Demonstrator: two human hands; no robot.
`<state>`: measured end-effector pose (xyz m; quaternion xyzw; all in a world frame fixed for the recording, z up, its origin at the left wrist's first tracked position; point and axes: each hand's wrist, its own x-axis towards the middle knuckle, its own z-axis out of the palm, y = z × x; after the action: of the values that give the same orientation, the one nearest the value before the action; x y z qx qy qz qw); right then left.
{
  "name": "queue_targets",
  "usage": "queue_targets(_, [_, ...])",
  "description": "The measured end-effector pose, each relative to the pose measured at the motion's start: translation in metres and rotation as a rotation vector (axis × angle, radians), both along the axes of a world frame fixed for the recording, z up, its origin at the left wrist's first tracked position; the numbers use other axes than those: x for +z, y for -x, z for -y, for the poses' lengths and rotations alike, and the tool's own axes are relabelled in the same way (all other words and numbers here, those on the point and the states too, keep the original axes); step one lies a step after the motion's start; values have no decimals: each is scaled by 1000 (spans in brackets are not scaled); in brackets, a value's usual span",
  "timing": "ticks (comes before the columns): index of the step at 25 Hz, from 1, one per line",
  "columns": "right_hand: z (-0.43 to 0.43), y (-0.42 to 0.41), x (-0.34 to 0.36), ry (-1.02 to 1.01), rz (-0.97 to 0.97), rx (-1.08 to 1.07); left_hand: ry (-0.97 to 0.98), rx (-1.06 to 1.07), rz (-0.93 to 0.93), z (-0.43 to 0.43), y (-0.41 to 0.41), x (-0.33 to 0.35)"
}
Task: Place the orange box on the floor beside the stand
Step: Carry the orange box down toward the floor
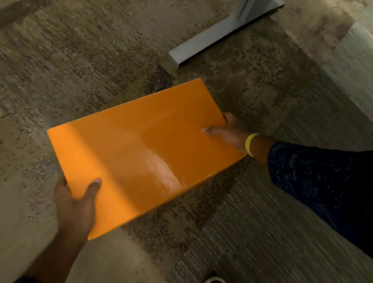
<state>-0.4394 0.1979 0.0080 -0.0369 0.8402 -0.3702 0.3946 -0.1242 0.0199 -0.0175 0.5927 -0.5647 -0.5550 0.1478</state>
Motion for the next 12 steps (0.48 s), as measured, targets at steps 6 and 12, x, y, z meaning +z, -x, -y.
queue_targets(6, [-19, 89, -3, -24, -134, -5, -20, -131, -162, -17, 93, -16])
queue_targets(12, [-19, 136, -13, -218, -368, 109, -78, -157, -234, -40, 146, -33])
